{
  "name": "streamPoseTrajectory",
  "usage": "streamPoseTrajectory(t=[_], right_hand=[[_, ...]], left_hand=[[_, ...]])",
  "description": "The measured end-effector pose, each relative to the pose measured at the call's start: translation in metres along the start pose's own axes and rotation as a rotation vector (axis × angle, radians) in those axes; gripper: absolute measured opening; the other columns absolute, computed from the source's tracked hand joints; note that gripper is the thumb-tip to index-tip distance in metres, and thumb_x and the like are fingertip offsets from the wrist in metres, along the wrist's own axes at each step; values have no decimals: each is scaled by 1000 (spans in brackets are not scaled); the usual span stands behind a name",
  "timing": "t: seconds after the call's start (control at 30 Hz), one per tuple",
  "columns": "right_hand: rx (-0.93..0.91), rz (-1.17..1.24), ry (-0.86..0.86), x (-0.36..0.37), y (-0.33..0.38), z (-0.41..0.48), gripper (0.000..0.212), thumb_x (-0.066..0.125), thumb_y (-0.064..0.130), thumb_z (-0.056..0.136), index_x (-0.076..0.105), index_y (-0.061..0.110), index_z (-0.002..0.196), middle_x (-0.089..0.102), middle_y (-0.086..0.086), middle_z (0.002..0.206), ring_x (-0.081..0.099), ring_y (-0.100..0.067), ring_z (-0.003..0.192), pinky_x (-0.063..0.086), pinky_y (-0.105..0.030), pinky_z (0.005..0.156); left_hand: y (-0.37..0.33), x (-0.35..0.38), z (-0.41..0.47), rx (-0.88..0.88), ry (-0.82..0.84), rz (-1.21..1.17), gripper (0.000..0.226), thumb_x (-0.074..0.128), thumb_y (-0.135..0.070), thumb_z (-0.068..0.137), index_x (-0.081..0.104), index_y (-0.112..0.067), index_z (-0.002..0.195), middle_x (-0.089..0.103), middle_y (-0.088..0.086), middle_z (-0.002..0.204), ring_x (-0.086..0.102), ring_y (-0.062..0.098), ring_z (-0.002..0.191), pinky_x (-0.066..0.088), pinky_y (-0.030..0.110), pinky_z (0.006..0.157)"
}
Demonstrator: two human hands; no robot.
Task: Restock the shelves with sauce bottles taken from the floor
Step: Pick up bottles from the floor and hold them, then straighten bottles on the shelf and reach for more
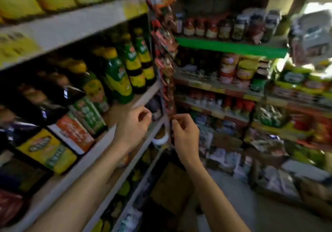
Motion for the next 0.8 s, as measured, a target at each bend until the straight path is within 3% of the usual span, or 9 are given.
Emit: streamPoseTrajectory(t=[0.13,0.23,0.3,0.37,0.47,0.57,0.7,0.8], right_hand=[[311,-173,-168,-70,-142,-58,13,55,16,96,63,25,90,63,5,75,62,-21,72,52,-42,65],[541,-253,-277,-113,-266,-118,18,55,11,92,62,25,83,68,-10,85,66,-36,86,54,-52,77],[690,-319,-296,-133,-350,-163,11,56,9,91,66,13,92,70,-19,92,66,-40,90,53,-52,79],[844,-370,-291,-149,-436,-205,16,55,11,92,67,10,103,71,-16,94,67,-37,89,54,-48,77],[1040,-470,-204,-155,-564,-264,23,53,15,92,64,14,113,71,-14,107,66,-31,95,53,-39,80],[1128,-561,1,-143,-687,-312,32,53,15,94,59,12,125,67,-15,120,63,-33,108,48,-37,85],[1114,-676,289,-107,-824,-361,35,54,24,96,57,7,127,65,-18,124,61,-38,113,48,-40,85],[1193,-674,307,-73,-892,-397,45,56,32,95,47,9,133,64,-18,124,62,-39,111,47,-40,80]], left_hand=[[46,150,-73,-102,276,-64,19,57,-25,88,67,-11,81,68,8,73,63,28,73,48,39,64],[87,265,-159,-216,498,-101,14,61,-16,90,68,-12,79,65,4,69,61,25,70,43,31,61],[117,333,-219,-264,619,-124,13,61,-12,89,68,-12,77,62,0,69,59,21,71,34,25,58],[156,397,-271,-294,722,-104,14,59,-14,91,64,-17,78,62,-2,74,57,17,74,34,24,61],[226,486,-342,-346,832,-25,9,56,-17,94,63,-17,89,66,2,88,59,20,82,35,26,65],[299,566,-411,-355,881,115,13,55,-12,94,65,-7,98,65,15,102,59,31,95,27,24,65],[378,655,-469,-305,937,205,7,55,-13,92,58,-11,86,63,18,93,60,37,93,38,34,68],[417,697,-490,-259,905,223,9,54,-13,92,59,-10,86,64,20,93,61,38,90,45,40,68]])
Point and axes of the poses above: each hand's wrist, its own z-axis towards the middle knuckle, its own x-axis out of the palm, y = z × x, the point moved 1 cm from there along z, towards the middle knuckle
